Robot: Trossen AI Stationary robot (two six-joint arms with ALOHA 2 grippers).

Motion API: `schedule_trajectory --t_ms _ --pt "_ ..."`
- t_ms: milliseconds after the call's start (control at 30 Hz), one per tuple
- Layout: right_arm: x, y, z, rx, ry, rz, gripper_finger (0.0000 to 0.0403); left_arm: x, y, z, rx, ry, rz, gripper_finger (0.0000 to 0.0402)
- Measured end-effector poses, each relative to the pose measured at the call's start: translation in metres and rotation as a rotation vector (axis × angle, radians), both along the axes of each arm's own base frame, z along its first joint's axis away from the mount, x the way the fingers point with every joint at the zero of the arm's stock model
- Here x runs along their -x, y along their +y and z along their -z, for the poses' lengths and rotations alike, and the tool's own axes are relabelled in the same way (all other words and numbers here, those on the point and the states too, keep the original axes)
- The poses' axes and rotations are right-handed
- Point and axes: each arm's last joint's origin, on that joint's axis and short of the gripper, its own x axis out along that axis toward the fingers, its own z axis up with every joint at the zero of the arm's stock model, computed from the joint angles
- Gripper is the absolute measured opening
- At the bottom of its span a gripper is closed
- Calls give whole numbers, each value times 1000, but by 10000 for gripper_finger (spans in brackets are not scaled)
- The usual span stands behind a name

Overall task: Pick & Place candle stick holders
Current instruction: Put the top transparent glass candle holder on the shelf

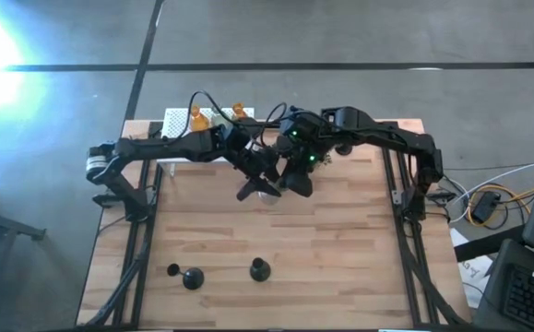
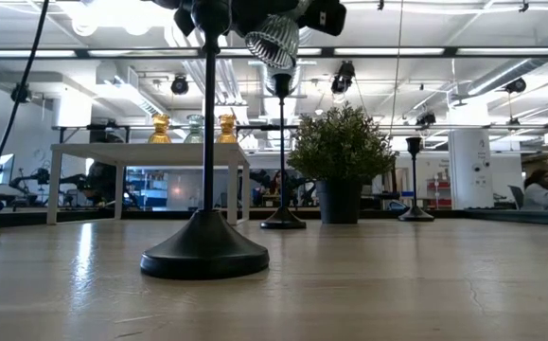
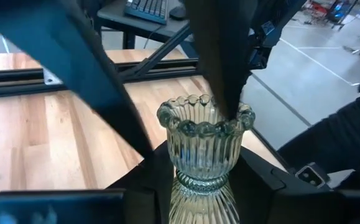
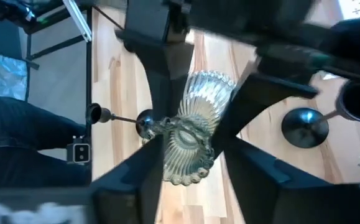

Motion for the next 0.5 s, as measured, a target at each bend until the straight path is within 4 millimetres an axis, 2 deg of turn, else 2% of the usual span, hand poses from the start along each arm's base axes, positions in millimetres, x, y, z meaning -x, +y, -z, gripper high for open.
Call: schedule_trajectory --t_ms 100,233,500 --pt "8 -1 -11 -14 11 20 193 1 0 -1 1 10 -8 125" --pt "26 -1 -31 3 41 50 216 10 0 -11 -17 3 -70 125" --pt "78 2 -66 118 34 238 225 55 -1 -52 -179 -48 -327 125"
